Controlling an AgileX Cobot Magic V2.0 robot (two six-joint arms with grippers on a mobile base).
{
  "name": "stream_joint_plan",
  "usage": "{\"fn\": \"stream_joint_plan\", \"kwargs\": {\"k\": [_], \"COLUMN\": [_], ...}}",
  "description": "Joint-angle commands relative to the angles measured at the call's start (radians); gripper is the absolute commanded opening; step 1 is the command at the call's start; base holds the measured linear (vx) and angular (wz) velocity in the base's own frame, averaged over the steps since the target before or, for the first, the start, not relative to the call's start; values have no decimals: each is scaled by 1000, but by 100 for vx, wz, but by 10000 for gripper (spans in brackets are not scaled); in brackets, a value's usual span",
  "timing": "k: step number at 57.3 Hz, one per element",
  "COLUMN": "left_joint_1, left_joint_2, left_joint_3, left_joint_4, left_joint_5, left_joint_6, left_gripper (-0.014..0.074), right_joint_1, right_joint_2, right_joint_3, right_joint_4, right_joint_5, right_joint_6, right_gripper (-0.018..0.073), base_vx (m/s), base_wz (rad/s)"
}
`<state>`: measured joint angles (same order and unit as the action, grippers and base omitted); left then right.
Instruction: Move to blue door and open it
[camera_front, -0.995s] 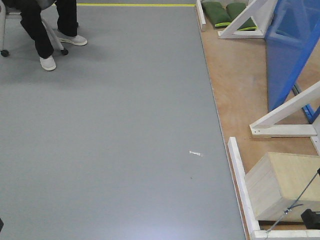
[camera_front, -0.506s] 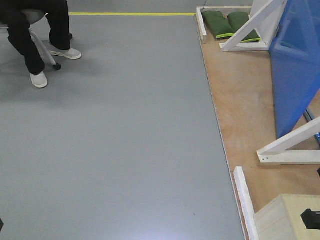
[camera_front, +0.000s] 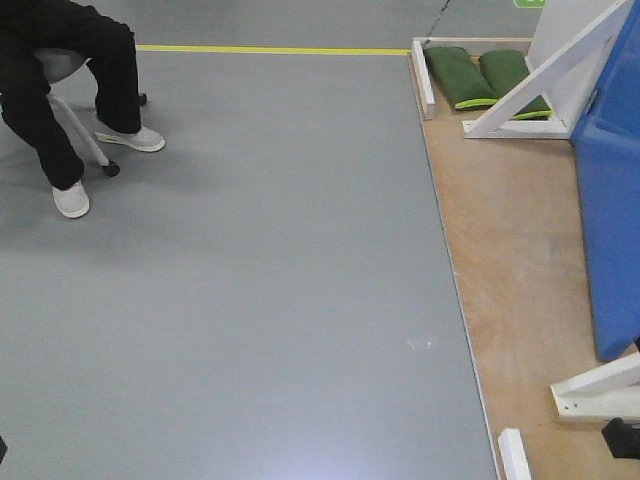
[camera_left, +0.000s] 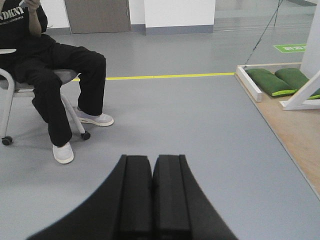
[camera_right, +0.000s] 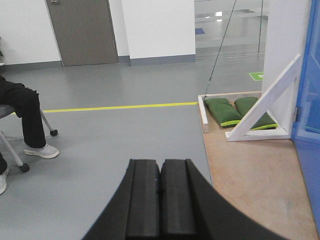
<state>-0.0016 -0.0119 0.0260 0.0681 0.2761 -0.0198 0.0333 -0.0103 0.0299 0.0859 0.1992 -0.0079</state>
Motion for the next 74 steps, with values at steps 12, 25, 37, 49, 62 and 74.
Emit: {"fn": "stream_joint_plan", "kwargs": {"k": [12, 25, 37, 49, 62, 74], "left_joint_1": [-6, -6, -6, -6, -6, -6], "left_joint_2": [-11, -11, -11, -11, -11, -11], "left_joint_3": [-26, -26, -26, -26, -26, -26], "left_joint_4": [-3, -3, -3, -3, -3, -3], "left_joint_5": [-85, -85, -85, -85, -85, -85], "left_joint_6": [-7, -7, -7, -7, -7, -7], "left_gripper": [73, 73, 73, 73, 73, 73], "right_joint_1": [-4, -4, -4, -4, -4, -4], "right_joint_2": [-14, -14, -14, -14, -14, -14], "right_joint_3": [2, 2, 2, 2, 2, 2], "right_joint_4": [-7, -7, -7, -7, -7, -7], "right_joint_5": [-81, -81, -81, -81, -81, -80], "right_joint_6": [-8, -8, -8, -8, -8, -8], "right_gripper": [12, 12, 12, 12, 12, 12], "base_vx": [46, 46, 44, 40, 34, 23], "base_wz": [3, 1, -3, -5, -4, -1]}}
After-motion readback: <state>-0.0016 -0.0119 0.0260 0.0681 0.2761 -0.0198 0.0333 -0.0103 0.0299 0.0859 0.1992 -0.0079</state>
